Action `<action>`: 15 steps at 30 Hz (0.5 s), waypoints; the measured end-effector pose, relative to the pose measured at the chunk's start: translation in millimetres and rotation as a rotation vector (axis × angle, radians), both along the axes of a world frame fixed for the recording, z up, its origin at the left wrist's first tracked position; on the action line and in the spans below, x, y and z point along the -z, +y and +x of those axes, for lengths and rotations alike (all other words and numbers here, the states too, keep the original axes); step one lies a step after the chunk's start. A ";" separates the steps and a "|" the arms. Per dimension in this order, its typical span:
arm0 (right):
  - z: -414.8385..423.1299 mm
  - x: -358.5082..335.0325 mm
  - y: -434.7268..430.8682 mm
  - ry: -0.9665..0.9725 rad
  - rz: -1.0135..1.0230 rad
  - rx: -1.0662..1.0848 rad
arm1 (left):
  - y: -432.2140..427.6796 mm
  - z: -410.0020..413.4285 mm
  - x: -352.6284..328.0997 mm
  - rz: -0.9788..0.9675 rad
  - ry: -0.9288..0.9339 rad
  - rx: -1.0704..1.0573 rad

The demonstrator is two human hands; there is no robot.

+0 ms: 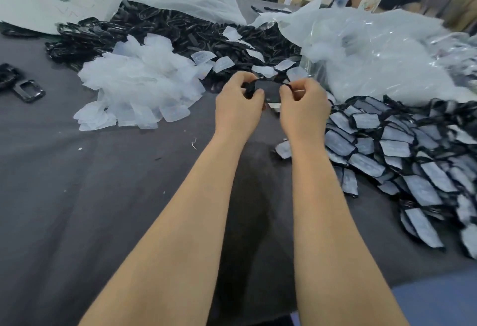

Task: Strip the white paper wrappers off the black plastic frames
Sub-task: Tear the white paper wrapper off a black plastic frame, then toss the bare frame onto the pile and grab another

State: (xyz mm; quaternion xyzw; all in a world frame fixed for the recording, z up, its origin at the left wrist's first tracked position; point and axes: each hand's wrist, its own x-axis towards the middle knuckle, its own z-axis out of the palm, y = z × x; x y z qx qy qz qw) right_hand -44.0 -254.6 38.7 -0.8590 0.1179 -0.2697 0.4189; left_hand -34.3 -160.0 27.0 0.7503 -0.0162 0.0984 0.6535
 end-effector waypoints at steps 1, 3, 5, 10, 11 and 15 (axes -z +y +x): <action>-4.4 -1.4 -13.1 -0.004 0.001 0.051 | -13.4 0.0 -3.1 0.067 -0.008 0.019; -14.0 -3.0 -39.2 -0.004 -0.010 0.151 | -42.3 -1.9 -7.3 0.149 -0.013 0.058; -23.2 -2.1 -61.2 0.035 -0.023 0.250 | -69.9 -5.7 -8.9 0.215 -0.001 0.113; -36.5 10.1 -92.5 0.171 -0.104 0.451 | -117.4 -6.3 -0.4 0.526 0.041 0.127; -36.9 12.3 -94.6 0.189 -0.124 0.485 | -121.8 -5.5 1.8 0.590 0.054 0.112; -35.9 16.8 -96.8 0.219 -0.161 0.523 | -127.6 -4.7 7.7 0.660 0.058 0.075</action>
